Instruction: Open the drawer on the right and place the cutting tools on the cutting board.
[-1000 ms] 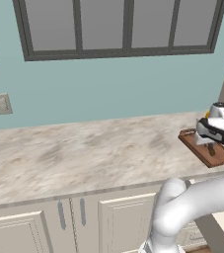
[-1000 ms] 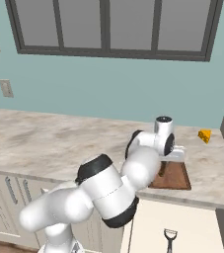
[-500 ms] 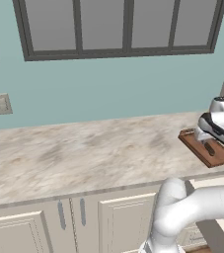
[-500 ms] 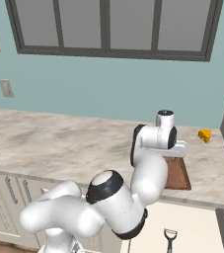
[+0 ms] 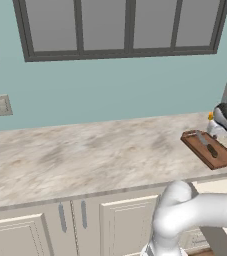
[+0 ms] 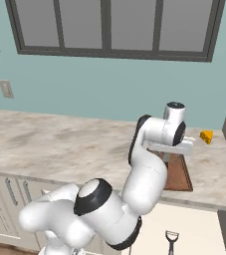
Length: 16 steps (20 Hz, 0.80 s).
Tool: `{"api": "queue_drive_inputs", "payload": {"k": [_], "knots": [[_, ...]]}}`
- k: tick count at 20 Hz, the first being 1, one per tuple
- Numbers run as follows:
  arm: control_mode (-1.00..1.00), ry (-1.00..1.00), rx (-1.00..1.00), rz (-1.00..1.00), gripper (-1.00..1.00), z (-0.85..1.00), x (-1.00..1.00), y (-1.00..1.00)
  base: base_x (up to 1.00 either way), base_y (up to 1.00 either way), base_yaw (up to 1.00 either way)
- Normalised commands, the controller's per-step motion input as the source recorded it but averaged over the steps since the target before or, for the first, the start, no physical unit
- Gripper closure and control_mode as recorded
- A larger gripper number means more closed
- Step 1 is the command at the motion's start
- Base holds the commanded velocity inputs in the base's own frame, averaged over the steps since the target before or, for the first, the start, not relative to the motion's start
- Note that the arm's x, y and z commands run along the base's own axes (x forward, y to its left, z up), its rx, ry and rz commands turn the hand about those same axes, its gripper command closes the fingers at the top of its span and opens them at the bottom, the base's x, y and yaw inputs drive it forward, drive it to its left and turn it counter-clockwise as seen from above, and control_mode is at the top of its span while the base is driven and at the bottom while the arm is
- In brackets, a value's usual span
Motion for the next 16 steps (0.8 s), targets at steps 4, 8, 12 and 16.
{"api": "queue_drive_inputs", "payload": {"k": [4, 8, 12, 16], "knots": [[-1.00, -0.14, 0.02, -0.01, -1.00, 0.41, -0.94, -0.10, 0.00, 0.00, 0.00], [-1.00, -0.01, 0.00, -0.05, -1.00, 0.25, -0.95, 0.01, 0.00, 0.00, 0.00], [-1.00, -0.02, 0.00, -0.01, -1.00, 0.01, -1.00, 0.26, 0.00, 0.00, 0.00], [-1.00, -0.01, 0.00, 0.00, -1.00, -0.04, -0.83, 0.01, 0.00, 0.00, 0.00]]}}
